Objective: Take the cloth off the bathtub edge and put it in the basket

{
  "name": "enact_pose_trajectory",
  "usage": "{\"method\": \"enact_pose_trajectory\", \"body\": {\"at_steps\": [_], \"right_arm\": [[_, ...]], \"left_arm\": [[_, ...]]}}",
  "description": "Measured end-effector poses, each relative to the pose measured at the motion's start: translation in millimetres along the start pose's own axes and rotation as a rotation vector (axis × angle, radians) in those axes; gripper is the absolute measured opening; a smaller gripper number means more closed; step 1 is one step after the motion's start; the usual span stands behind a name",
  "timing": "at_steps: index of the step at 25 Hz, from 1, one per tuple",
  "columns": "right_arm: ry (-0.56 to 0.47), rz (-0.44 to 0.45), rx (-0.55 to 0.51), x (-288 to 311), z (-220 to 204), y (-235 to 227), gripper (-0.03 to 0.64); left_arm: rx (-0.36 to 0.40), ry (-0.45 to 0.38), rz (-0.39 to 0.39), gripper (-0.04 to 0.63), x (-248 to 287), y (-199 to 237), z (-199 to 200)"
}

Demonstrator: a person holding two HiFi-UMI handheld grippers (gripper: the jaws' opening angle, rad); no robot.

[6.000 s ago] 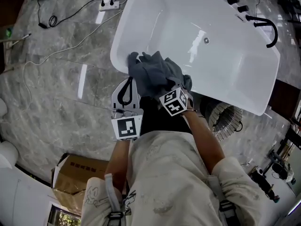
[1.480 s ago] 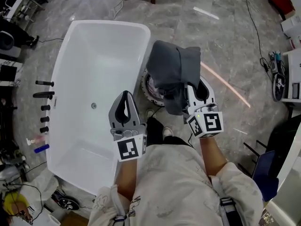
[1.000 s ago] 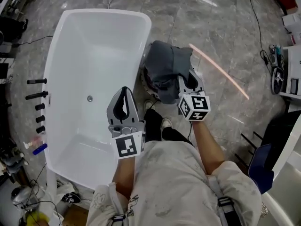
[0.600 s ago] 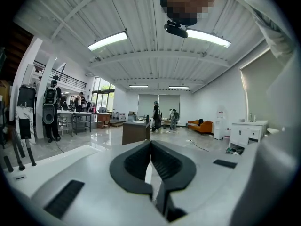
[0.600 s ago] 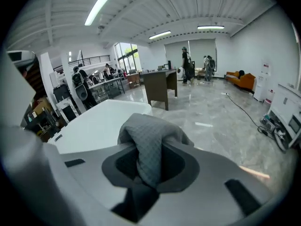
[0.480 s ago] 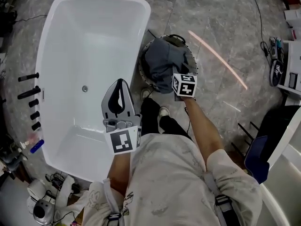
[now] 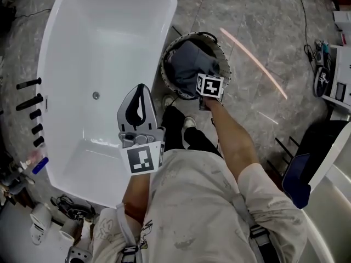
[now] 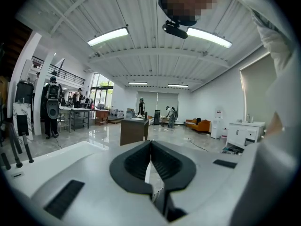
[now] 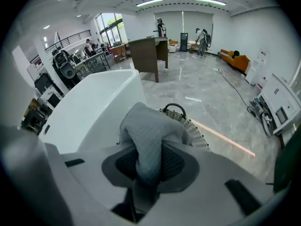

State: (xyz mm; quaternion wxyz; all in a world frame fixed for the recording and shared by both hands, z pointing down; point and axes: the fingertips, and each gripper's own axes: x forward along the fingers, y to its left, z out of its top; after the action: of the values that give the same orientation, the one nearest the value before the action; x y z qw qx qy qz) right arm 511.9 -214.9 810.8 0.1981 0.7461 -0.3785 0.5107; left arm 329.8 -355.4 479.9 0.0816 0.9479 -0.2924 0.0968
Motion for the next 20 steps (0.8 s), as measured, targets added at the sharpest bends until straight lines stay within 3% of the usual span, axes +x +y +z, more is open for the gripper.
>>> {"method": "enact_pose_trajectory", "body": {"at_steps": [3, 5, 6, 15, 20], "right_arm": [[0.013, 0.001, -0.028, 2, -3, 2, 0.096], [0.036, 0.003, -0.063, 1, -8, 5, 0.229], [0.043, 0.008, -0.075, 1, -11, 7, 0.252], [0.048, 0.024, -0.061, -11, -40, 6, 0.264], [-0.002, 0.057, -0.045, -26, -42, 7, 0.259]], "left_arm": [[-0.002, 0.0, -0.002, 0.005, -1, 1, 0], [-0.003, -0.003, -0.003, 0.005, -3, 1, 1], [-0.004, -0.003, -0.003, 0.005, -4, 1, 1], [-0.012, -0.011, -0.018, 0.005, -12, -5, 1], [-0.014, -0.023, -0.023, 0.005, -17, -8, 8]]}}
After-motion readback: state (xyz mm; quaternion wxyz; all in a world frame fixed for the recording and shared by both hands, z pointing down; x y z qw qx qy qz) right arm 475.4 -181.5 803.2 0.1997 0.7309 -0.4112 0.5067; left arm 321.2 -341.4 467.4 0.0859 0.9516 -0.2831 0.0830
